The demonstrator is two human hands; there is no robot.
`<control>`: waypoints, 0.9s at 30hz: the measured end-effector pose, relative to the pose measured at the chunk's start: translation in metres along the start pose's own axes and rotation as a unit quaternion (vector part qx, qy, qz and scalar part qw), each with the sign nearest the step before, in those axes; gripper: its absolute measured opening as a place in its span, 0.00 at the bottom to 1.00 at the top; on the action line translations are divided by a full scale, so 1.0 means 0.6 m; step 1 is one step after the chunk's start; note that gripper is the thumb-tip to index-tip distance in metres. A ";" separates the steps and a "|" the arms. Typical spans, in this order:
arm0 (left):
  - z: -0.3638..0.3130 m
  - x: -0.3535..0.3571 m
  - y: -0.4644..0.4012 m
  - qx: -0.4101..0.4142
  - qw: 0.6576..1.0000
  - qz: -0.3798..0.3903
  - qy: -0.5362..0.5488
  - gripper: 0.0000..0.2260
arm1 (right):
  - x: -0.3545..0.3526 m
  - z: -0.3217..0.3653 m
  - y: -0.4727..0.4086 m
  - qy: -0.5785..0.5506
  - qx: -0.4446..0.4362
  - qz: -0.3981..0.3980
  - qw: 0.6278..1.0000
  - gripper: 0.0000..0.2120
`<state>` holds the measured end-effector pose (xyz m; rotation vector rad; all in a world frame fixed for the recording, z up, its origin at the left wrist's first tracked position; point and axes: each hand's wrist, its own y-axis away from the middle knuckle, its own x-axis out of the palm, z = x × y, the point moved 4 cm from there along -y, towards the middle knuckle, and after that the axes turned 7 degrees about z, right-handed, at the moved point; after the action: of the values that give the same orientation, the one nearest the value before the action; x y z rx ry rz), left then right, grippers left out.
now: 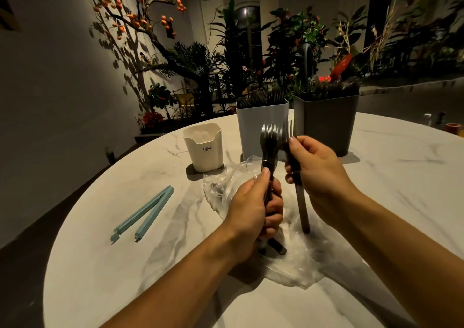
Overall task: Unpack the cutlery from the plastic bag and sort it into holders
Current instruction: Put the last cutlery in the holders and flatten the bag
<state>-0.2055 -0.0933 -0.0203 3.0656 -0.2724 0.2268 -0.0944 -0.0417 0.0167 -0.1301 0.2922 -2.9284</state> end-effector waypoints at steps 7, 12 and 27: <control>-0.001 -0.002 -0.001 0.030 0.999 -0.023 -0.022 0.25 | -0.008 -0.004 -0.001 -0.027 -0.006 -0.036 0.999 0.06; -0.004 0.006 0.001 0.061 0.983 -0.076 -0.158 0.21 | -0.008 0.006 -0.009 0.023 -0.002 -0.077 0.997 0.12; 0.009 0.026 0.006 0.109 0.903 -0.075 -0.409 0.10 | -0.002 -0.002 -0.008 0.065 0.058 -0.083 0.993 0.08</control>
<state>-0.1900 -0.1000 -0.0230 3.1756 -0.0283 -1.1283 -0.0943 -0.0365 0.0167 0.0577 0.1357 -3.1164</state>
